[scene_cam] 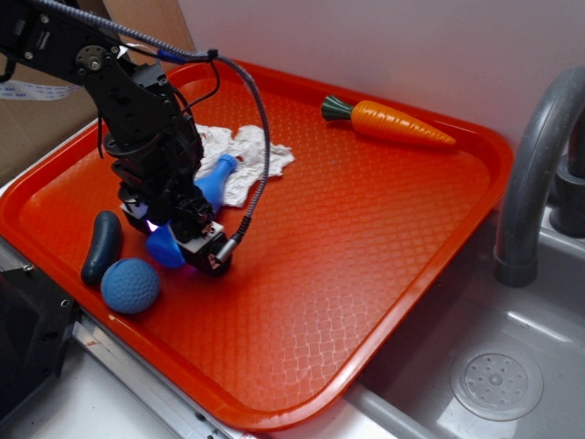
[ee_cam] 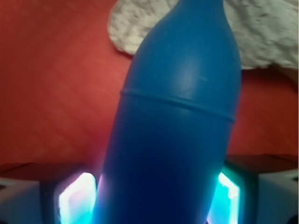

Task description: Grab the blue bottle.

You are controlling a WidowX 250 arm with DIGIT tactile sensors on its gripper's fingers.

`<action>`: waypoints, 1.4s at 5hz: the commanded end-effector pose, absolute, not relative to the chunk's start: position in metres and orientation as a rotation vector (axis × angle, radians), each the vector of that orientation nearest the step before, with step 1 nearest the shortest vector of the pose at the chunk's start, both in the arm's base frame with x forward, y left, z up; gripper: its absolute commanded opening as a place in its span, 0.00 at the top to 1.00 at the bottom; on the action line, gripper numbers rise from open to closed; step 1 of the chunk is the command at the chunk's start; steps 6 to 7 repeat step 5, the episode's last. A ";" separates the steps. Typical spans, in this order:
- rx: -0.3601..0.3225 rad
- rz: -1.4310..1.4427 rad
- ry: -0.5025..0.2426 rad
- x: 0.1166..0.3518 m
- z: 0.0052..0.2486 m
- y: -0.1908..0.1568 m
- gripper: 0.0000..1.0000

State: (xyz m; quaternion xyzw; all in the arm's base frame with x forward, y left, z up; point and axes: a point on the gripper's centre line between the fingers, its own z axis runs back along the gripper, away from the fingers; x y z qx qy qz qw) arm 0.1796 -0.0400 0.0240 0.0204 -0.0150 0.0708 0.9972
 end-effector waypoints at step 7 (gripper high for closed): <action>-0.057 -0.120 -0.157 0.225 0.202 -0.048 1.00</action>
